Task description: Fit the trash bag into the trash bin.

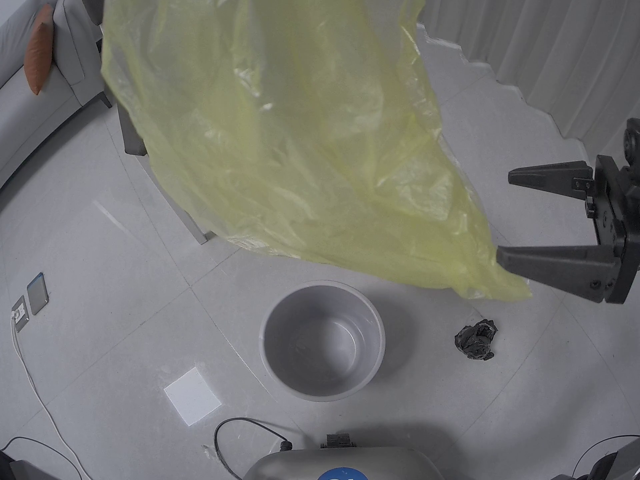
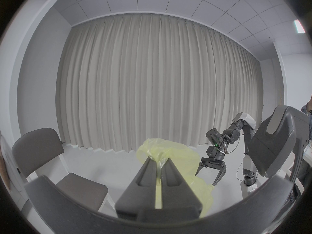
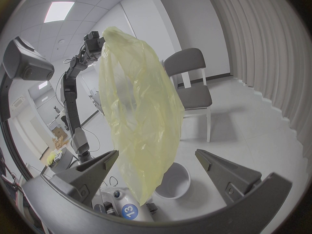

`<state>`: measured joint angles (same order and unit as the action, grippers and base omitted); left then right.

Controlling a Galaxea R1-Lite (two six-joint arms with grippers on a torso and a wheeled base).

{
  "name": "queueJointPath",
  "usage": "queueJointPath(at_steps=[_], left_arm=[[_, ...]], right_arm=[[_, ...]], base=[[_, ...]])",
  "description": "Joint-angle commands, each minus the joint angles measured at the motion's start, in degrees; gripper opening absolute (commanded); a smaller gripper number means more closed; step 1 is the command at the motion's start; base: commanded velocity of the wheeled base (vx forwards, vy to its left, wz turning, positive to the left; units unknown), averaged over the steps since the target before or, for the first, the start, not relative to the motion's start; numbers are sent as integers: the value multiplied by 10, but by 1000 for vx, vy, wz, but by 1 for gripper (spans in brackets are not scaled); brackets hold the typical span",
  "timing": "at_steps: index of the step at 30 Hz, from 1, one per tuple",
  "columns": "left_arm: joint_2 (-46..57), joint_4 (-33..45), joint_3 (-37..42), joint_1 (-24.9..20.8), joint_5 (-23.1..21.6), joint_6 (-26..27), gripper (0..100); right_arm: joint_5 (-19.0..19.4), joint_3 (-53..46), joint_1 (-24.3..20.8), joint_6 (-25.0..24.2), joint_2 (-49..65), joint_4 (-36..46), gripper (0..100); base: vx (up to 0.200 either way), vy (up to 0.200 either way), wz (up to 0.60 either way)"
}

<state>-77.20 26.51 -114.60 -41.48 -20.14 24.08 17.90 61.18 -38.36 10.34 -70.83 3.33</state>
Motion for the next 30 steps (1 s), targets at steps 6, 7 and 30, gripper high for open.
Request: queueJointPath(at_steps=[6,7,30], left_arm=[[3,-2,0,-7,-7,0,0],[3,-3,0,-11,-7,-1,0],[17,-15,17,-18,-10,-4,0]], right_arm=[[0,2,-15,-1,-41,-5,100],[0,2,-15,0,-48,-10,100],[-1,22,-2,-31,-39,-117,100]], base=[[0,0,0],[0,0,0],[0,0,0]])
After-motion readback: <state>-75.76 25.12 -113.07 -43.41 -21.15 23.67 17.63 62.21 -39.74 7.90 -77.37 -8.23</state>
